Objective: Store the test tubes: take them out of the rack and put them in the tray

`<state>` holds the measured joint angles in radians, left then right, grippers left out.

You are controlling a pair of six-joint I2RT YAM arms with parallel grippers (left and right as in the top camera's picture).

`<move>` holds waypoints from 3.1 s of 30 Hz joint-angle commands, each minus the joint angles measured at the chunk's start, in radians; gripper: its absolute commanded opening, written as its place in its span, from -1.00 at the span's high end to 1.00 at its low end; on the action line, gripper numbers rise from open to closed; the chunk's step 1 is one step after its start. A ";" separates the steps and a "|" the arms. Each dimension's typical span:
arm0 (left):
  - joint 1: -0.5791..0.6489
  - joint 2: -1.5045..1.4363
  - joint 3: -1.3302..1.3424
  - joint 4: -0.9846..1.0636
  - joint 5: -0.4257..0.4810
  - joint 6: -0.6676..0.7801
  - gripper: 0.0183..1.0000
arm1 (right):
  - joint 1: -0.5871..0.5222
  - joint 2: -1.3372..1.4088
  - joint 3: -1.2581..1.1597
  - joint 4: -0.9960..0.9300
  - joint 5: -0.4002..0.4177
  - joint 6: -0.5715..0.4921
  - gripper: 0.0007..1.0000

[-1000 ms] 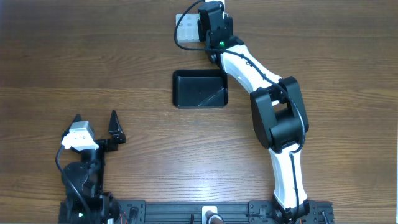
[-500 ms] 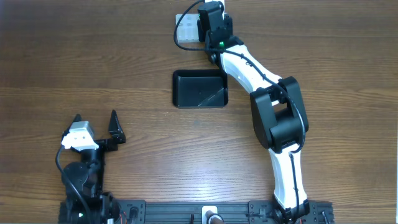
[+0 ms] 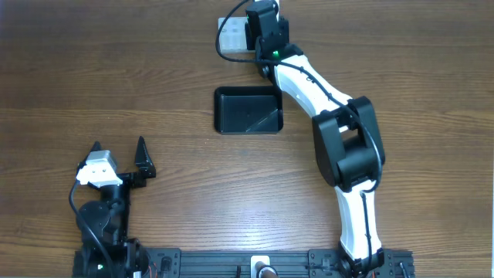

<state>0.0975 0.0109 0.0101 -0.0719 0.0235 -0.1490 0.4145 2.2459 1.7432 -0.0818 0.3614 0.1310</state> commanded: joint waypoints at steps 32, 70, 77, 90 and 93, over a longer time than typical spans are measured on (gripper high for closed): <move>-0.004 -0.006 -0.004 -0.005 0.010 0.014 -1.00 | 0.076 -0.349 0.026 -0.836 -0.388 0.400 0.98; -0.004 -0.006 -0.004 -0.005 0.010 0.015 -0.99 | 0.029 -0.199 0.026 -1.004 -0.285 0.365 0.98; -0.004 -0.006 -0.004 -0.005 0.010 0.015 -1.00 | -0.008 -0.199 0.026 -0.996 -0.246 0.357 0.98; -0.004 -0.006 -0.004 -0.005 0.010 0.015 -1.00 | -0.011 -0.182 0.026 -0.984 -0.236 0.358 0.98; -0.004 -0.006 -0.004 -0.005 0.010 0.015 -1.00 | -0.008 -0.168 0.026 -0.980 -0.236 0.358 0.98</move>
<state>0.0975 0.0109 0.0101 -0.0719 0.0235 -0.1490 0.4046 2.0464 1.7523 -1.0683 0.1081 0.4931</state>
